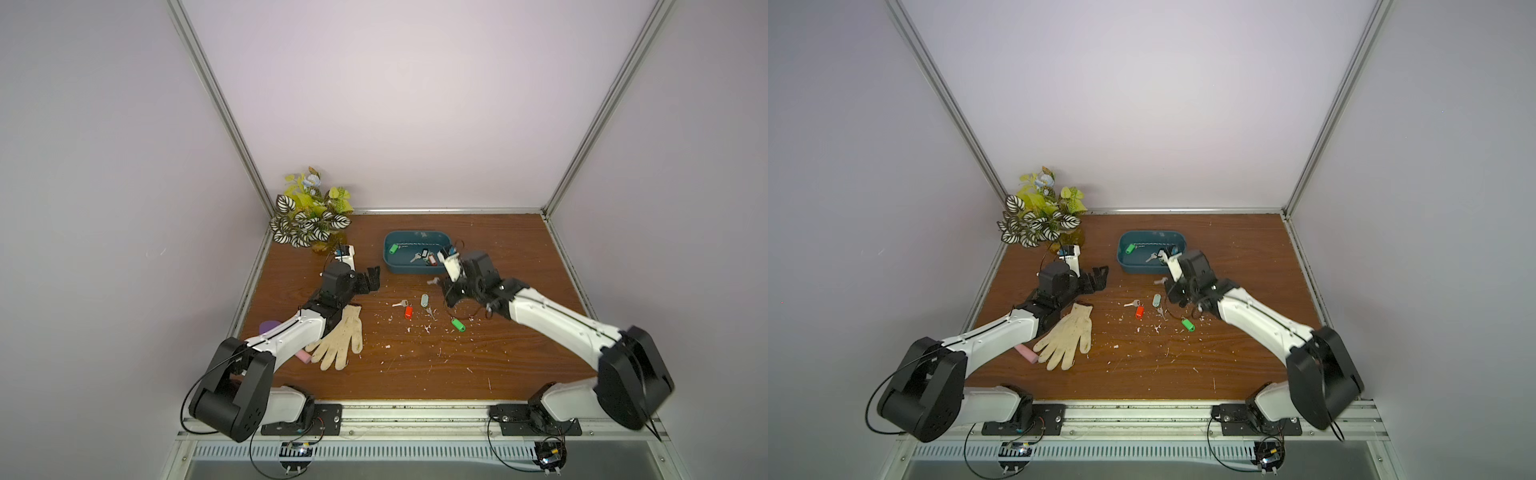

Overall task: Take the keys out of the storage box
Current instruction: Place the key at the center of the board.

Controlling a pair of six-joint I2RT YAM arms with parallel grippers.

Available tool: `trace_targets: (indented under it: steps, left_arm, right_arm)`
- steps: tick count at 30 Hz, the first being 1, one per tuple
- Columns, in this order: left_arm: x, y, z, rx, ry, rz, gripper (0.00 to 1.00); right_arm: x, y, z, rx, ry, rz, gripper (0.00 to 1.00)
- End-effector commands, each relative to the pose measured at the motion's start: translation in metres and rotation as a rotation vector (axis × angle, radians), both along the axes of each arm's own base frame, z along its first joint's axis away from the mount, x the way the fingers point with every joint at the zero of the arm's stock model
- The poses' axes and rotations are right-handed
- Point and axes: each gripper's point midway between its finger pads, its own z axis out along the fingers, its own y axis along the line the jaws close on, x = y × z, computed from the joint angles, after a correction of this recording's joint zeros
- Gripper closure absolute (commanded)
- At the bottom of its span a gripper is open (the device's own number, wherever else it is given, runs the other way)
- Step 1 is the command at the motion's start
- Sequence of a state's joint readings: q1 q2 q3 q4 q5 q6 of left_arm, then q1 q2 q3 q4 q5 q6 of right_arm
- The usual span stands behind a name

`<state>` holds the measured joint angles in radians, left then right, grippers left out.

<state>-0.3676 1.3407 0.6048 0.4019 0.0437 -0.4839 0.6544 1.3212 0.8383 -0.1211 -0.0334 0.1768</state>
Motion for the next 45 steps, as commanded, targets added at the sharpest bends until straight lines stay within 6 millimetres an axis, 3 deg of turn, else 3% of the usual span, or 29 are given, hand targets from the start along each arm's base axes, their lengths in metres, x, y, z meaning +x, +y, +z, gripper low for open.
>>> trace_targets:
  steps: [1, 5, 8, 15, 21, 26, 28, 31, 36, 38, 39, 42, 45]
  left_arm:
    - [0.009, -0.007, 0.017, -0.046, -0.042, -0.023, 0.0]
    - [0.008, -0.023, 0.024, -0.019, -0.042, -0.047, 0.0]
    - [0.007, -0.032, 0.029, 0.013, -0.04, -0.058, 0.0]
    - [0.007, -0.037, 0.043, 0.016, -0.061, -0.064, 0.0]
    - [0.008, -0.048, 0.039, 0.016, -0.037, -0.092, 0.0]
    - [0.01, -0.072, 0.033, 0.012, -0.02, -0.136, 0.0]
    - [0.014, -0.076, 0.032, 0.025, -0.009, -0.136, 0.0]
    - [0.023, -0.079, 0.033, 0.066, 0.009, -0.13, 0.0]
    - [0.044, -0.087, 0.031, 0.194, 0.068, -0.092, 0.0]
    - [0.055, -0.091, 0.023, 0.271, 0.11, -0.065, 0.0]
    - [0.06, -0.093, 0.017, 0.301, 0.132, -0.049, 0.0]
    - [0.076, -0.102, 0.001, 0.371, 0.183, -0.018, 0.0]
    - [0.094, -0.115, -0.002, 0.433, 0.198, 0.008, 0.05]
  right_arm:
    - [-0.031, 0.012, -0.005, 0.136, 0.0, 0.005, 1.0]
    - [-0.068, 0.024, -0.04, 0.106, 0.059, 0.083, 1.0]
    - [-0.075, 0.03, -0.055, 0.06, 0.067, 0.108, 1.0]
    - [-0.065, 0.026, -0.08, -0.037, 0.065, 0.082, 0.97]
    - [-0.058, 0.023, -0.095, -0.094, 0.07, 0.056, 0.91]
    - [-0.055, 0.024, -0.091, -0.096, 0.056, 0.057, 0.67]
    - [-0.054, 0.022, -0.086, -0.105, 0.044, 0.05, 0.53]
    - [-0.05, 0.017, -0.066, -0.101, -0.007, 0.03, 0.46]
    - [-0.032, 0.002, 0.0, -0.04, -0.19, -0.069, 0.24]
    - [-0.024, -0.007, 0.032, 0.01, -0.293, -0.122, 0.05]
    - [-0.021, -0.012, 0.044, 0.035, -0.334, -0.146, 0.01]
    - [-0.006, -0.029, 0.067, 0.104, -0.412, -0.213, 0.01]
    - [0.007, -0.036, 0.065, 0.13, -0.408, -0.222, 0.01]
